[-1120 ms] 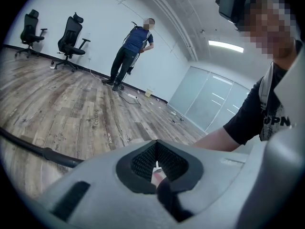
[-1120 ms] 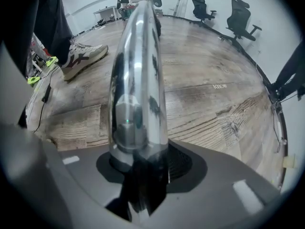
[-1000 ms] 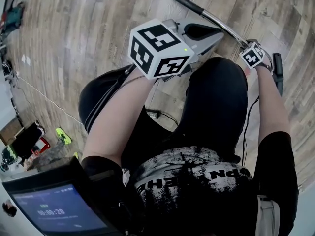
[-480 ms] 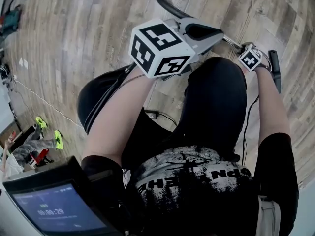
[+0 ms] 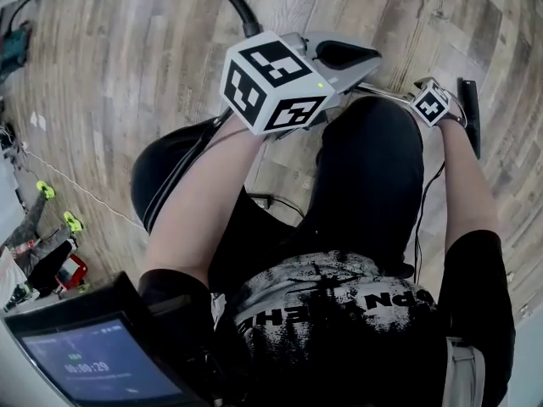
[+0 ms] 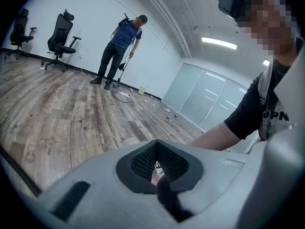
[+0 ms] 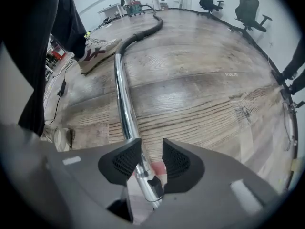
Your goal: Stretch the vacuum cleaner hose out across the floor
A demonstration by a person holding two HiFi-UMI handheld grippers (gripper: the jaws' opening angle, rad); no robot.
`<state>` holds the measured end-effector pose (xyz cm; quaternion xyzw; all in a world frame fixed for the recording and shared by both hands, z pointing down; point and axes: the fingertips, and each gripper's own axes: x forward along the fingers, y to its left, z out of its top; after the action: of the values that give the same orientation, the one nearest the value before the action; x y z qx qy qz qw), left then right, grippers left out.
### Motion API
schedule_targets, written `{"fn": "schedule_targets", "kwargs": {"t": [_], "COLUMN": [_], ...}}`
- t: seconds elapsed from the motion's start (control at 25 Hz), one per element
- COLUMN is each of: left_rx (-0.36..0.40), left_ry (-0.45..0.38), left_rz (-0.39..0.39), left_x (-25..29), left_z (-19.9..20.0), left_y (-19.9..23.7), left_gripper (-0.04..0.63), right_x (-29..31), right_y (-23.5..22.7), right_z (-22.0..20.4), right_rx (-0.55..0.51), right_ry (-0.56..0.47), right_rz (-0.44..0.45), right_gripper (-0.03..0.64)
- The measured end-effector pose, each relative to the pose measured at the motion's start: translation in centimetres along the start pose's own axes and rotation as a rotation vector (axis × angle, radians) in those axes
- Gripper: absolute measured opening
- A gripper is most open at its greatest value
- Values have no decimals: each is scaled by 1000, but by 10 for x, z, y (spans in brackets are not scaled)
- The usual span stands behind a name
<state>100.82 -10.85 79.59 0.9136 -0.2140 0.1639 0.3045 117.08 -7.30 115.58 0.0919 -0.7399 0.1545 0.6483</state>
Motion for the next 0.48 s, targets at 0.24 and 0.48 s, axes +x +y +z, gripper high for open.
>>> {"fn": "schedule_targets", "kwargs": {"t": [0.24, 0.48], "left_rx": [4, 24], "left_ry": [5, -1], "left_rz": [3, -2], "left_x": [-2, -5], "left_z": [-1, 3], "left_y": [5, 9], "left_gripper": [0, 0], "right_x": [4, 2], "right_y": [8, -2], "right_z": [-16, 3], "right_rx": [85, 104], "right_ry": [50, -27], "right_rz": [26, -44], "right_gripper": [116, 6]}}
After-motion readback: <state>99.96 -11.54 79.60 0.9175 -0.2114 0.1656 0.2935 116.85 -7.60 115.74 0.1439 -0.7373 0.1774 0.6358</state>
